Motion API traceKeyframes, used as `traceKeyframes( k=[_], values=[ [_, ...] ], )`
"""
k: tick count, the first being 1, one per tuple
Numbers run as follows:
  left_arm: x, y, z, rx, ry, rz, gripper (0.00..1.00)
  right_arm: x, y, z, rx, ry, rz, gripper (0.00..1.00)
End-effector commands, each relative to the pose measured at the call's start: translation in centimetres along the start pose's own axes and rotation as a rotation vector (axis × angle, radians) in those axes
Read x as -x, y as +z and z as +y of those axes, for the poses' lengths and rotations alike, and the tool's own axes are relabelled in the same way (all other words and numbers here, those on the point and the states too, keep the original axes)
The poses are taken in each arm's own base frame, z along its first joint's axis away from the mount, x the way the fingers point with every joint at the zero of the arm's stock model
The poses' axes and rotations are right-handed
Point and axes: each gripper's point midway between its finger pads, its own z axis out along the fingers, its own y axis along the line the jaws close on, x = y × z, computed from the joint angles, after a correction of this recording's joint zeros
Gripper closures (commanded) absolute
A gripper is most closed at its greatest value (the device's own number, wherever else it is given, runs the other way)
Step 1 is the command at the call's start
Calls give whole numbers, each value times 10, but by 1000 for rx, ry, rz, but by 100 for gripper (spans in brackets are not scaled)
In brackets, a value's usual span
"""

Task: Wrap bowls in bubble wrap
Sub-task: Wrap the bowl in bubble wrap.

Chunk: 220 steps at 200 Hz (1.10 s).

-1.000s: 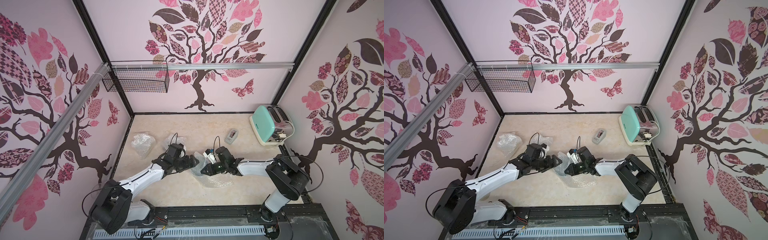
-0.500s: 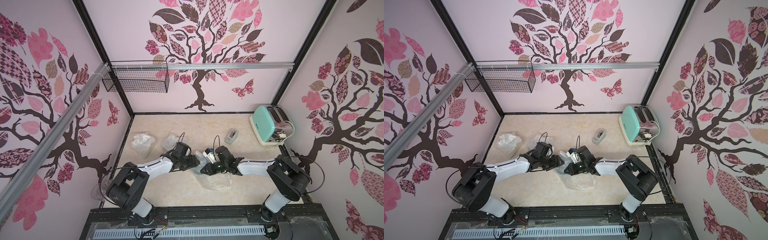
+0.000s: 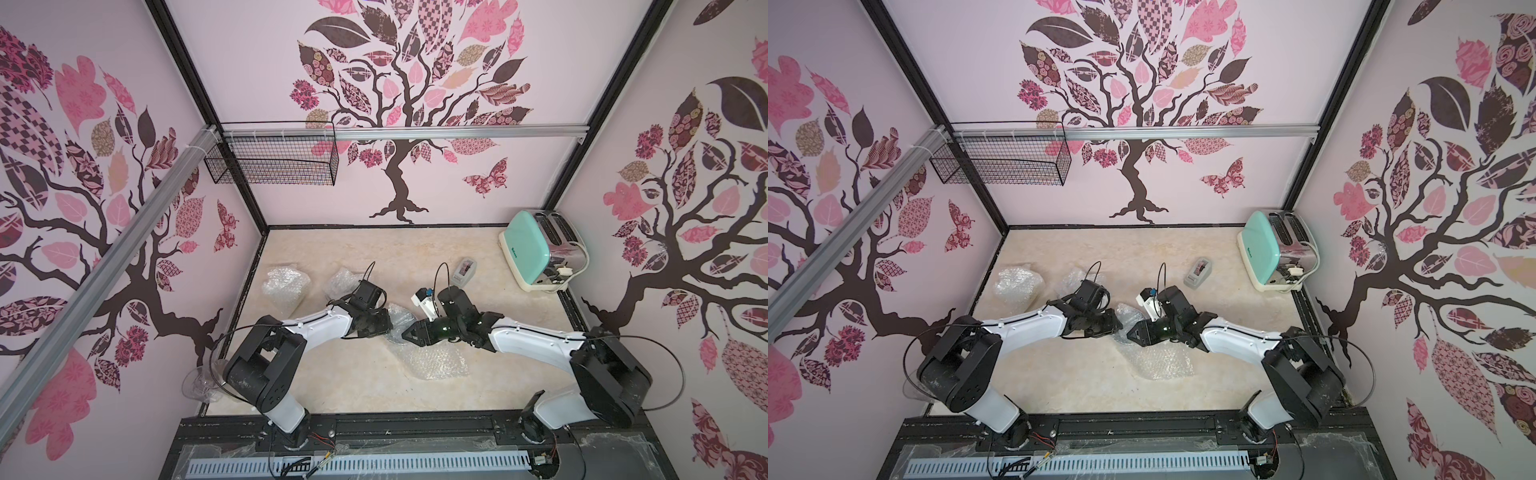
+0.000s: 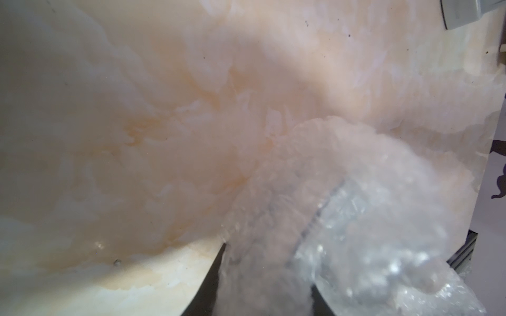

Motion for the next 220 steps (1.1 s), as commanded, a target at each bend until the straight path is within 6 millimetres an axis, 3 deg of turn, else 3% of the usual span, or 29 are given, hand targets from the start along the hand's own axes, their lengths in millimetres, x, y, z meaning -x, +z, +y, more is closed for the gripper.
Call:
traceKeyframes(
  k=[1,20,56,78,121,161,220],
  values=[
    [-7,6,16,87,45,44,74,18,-28,-11,-149,-62,-80,36],
    [-6,7,17,103,65,54,77,14,-51,-29,-275,-52,-121,19],
    [-4,11,18,110,90,65,78,-20,-82,-54,-413,36,-112,13],
    [-3,11,18,112,100,65,79,-48,-86,-62,-417,120,-84,13],
    [-2,10,18,113,108,63,80,-93,-72,-72,-394,251,6,15],
    [-4,14,19,109,117,78,81,-124,-61,-73,-330,307,73,30],
    [-6,20,22,110,115,92,83,-128,-59,-78,-341,290,82,78]
  ],
)
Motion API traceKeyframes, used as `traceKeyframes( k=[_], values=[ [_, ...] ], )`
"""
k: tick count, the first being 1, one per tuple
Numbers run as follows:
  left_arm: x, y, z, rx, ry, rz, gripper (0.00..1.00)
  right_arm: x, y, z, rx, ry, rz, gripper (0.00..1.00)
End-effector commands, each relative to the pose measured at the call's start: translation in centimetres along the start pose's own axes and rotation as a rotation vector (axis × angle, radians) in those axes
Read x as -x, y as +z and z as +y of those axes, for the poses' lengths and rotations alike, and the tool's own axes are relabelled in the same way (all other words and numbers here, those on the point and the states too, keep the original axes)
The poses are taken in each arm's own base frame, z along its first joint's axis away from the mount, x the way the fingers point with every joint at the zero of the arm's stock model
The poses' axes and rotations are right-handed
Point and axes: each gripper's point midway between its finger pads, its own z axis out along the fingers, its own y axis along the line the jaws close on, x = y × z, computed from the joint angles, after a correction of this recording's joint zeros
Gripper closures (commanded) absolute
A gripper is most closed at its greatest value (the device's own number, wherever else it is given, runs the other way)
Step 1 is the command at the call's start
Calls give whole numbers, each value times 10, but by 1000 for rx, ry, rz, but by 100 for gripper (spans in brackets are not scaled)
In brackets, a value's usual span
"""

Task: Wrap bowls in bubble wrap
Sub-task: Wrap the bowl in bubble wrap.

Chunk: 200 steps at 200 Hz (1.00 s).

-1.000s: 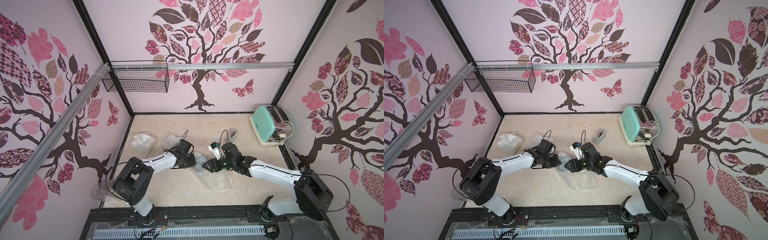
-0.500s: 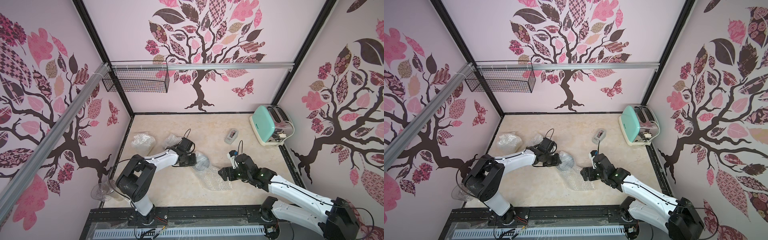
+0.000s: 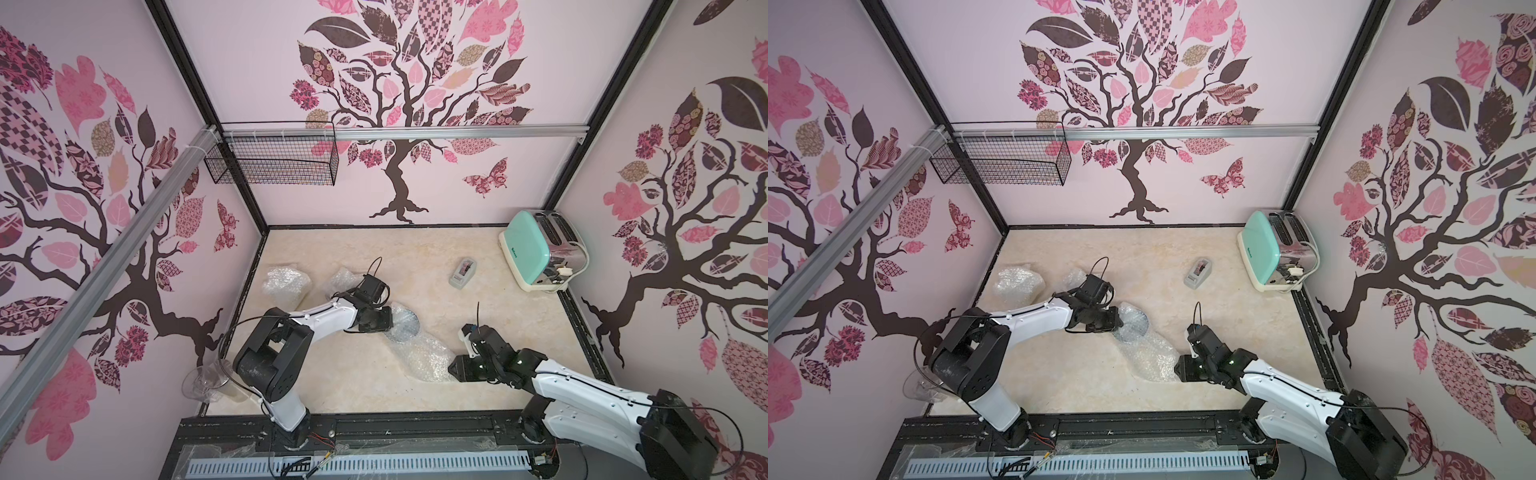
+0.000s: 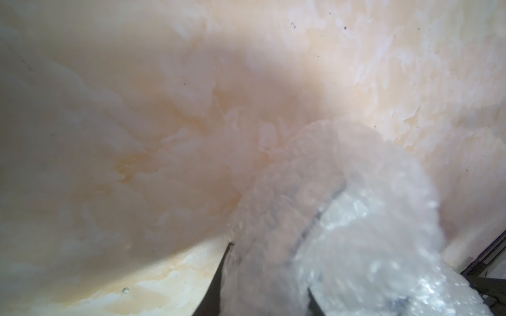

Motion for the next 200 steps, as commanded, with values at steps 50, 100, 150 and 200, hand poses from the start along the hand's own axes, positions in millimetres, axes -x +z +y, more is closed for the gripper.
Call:
traceKeyframes(
  k=[50,100,150,200],
  values=[
    [-18,15,22,79,13,67,85,54,-44,74,242,-72,-181,93],
    [-21,17,23,73,14,76,87,123,-62,152,422,-201,-315,96],
    [-24,14,17,48,37,69,89,174,-7,176,411,-224,-323,98],
    [-24,11,9,18,54,60,89,172,61,162,367,-169,-203,98]
  ],
)
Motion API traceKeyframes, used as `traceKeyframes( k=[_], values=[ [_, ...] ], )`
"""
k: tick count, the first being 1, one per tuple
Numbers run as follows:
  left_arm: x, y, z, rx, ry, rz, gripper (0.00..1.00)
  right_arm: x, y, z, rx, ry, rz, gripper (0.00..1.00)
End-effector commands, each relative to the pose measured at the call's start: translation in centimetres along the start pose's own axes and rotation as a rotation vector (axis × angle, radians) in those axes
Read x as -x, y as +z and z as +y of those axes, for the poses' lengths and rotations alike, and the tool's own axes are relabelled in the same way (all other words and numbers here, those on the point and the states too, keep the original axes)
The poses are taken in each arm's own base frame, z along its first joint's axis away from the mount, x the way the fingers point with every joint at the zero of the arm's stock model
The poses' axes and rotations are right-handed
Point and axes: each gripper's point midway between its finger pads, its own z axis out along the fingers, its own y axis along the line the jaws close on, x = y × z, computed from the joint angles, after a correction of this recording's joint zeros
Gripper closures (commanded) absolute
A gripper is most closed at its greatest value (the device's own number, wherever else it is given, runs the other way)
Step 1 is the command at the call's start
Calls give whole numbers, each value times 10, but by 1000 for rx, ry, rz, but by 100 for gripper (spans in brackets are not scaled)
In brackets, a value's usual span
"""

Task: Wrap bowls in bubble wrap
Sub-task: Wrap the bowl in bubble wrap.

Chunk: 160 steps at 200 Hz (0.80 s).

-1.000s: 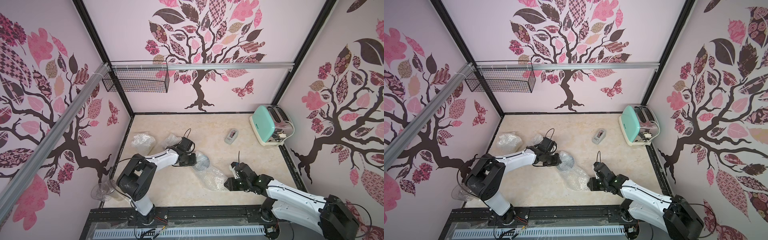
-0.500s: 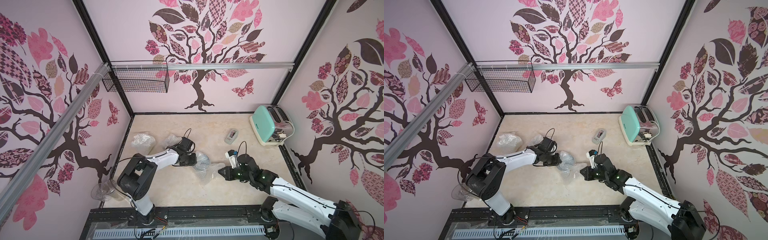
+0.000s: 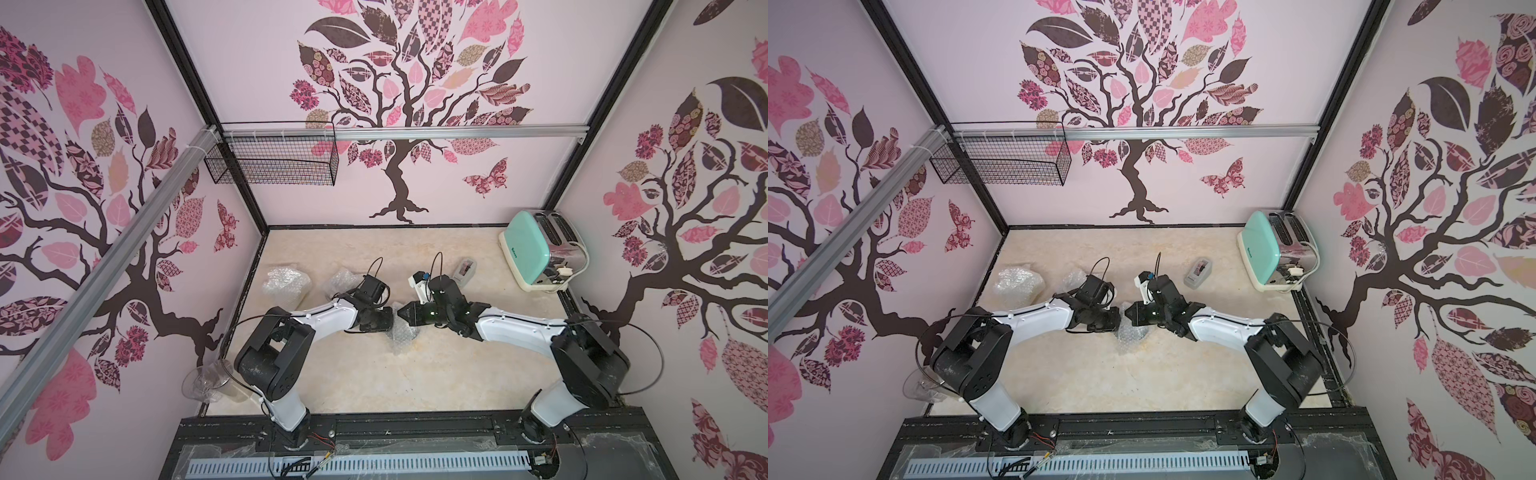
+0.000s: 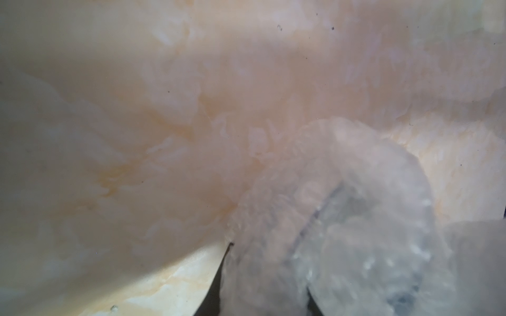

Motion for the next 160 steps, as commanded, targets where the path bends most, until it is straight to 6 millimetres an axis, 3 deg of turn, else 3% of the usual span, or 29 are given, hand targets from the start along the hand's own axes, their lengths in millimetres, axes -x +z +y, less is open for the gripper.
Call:
traceKeyframes(
  k=[1,50,68,91,124,160],
  values=[
    [-26,8,13,44,22,71,89,12,14,9,47,-11,-21,98],
    [-26,4,9,22,9,61,86,-10,42,-25,-27,23,37,98],
    [-23,-3,9,27,-11,37,69,-17,46,-34,-46,41,51,98],
    [-17,-20,16,36,-68,-7,53,-23,48,-37,-48,53,63,98],
    [-9,-58,27,73,-158,-99,43,-22,47,-36,-43,57,61,97],
    [-3,-89,-3,-68,-119,-171,36,-18,47,-30,-27,65,60,94]
  ],
)
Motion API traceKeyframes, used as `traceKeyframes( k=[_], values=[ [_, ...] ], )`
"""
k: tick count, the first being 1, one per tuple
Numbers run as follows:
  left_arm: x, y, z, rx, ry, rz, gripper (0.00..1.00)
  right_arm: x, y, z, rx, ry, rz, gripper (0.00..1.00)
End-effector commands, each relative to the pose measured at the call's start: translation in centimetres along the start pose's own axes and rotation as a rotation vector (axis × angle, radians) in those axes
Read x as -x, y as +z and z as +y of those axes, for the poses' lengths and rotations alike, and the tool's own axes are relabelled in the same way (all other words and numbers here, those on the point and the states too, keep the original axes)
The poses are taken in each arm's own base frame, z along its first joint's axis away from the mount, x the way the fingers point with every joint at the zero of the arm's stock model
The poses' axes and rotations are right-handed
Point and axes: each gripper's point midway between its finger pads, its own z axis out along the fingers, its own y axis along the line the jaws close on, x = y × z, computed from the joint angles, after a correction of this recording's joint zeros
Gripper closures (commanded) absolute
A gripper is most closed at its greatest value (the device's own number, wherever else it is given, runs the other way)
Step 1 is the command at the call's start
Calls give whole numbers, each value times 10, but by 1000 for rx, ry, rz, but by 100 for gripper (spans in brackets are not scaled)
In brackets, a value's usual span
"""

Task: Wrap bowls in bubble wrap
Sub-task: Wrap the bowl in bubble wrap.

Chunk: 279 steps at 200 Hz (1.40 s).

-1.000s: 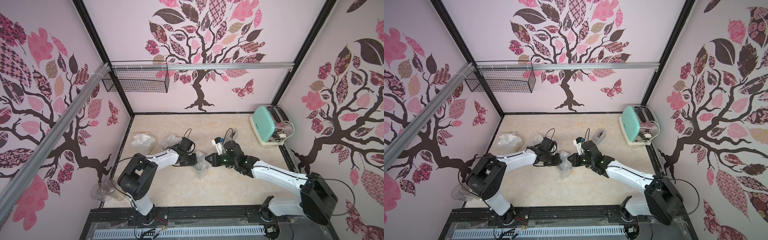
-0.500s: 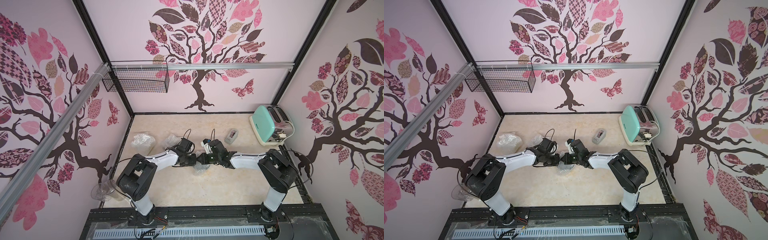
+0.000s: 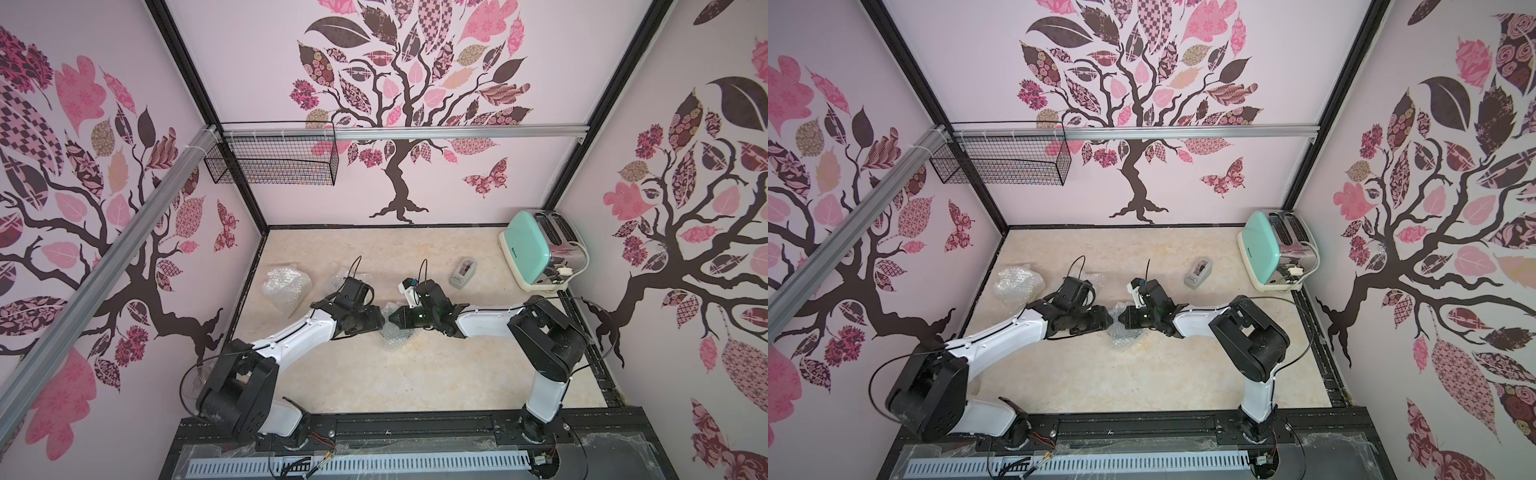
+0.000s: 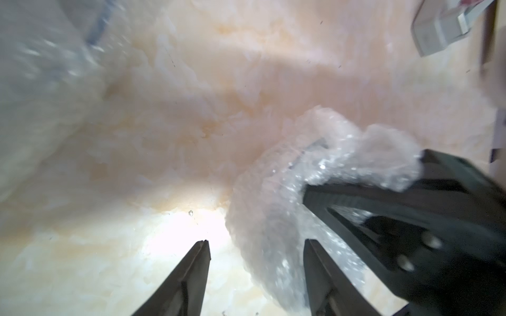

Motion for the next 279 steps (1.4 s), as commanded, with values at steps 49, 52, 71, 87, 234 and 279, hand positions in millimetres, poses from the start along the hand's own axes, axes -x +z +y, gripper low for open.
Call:
traceKeyframes(
  k=[49,52,71,87,234,279],
  values=[
    [-23,9,-14,-76,48,58,29,0,6,-4,-20,41,29,91],
    [-25,11,-13,-71,46,61,29,0,6,-4,-20,41,29,91],
    [-28,20,-6,-52,34,68,29,0,6,-2,-15,44,31,91],
    [-29,27,-4,-45,28,81,29,-1,6,-2,-12,45,36,90],
    [-28,43,12,22,63,92,49,57,-56,23,60,3,-75,46],
    [-24,41,8,17,75,86,50,49,-80,1,-54,-125,-126,42]
  ],
)
